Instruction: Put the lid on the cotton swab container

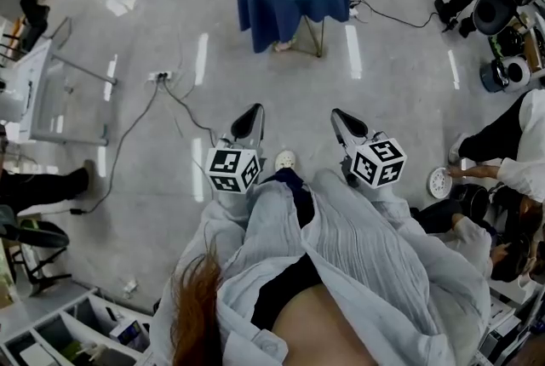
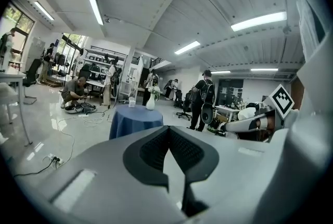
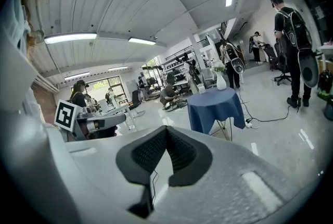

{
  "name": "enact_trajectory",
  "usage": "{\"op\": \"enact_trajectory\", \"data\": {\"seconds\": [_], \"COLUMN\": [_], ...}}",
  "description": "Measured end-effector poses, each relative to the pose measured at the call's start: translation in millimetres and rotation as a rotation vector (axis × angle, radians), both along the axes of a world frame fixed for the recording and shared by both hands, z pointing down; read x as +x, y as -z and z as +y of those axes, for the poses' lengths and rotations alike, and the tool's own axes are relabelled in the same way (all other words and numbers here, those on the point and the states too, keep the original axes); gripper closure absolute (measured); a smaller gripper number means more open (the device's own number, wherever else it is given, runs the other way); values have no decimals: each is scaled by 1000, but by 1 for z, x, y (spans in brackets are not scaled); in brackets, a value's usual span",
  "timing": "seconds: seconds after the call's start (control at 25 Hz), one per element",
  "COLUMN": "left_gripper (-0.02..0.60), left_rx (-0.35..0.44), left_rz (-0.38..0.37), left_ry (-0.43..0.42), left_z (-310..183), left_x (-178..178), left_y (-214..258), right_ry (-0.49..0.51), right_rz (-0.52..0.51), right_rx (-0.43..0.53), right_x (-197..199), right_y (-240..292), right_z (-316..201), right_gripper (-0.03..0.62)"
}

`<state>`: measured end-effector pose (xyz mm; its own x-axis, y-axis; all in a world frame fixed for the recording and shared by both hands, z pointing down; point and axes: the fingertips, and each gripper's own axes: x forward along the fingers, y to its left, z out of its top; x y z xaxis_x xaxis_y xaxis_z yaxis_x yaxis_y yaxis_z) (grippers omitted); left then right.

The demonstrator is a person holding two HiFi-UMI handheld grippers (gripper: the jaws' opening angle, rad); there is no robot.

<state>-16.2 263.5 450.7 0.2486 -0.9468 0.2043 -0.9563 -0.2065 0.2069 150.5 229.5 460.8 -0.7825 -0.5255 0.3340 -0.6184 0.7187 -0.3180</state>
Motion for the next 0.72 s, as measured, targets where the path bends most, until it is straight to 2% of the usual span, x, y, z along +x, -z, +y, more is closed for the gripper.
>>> {"op": "enact_trajectory", "data": {"seconds": [0.32,0.72], "left_gripper": [565,565], "left_rx": [8,-8], "left_rz": [-6,-12], "left_ry": [-33,-57], "left_z": [-51,-92], "left_x": [-38,-66], "left_y": [0,-6], "right_ry": [-44,-70], "right_rz": [2,8], "right_rx": [7,-5], "right_x": [-30,-56], "right_y": [-1,-6], "right_z": [-44,-83], "right_gripper": [592,592]}}
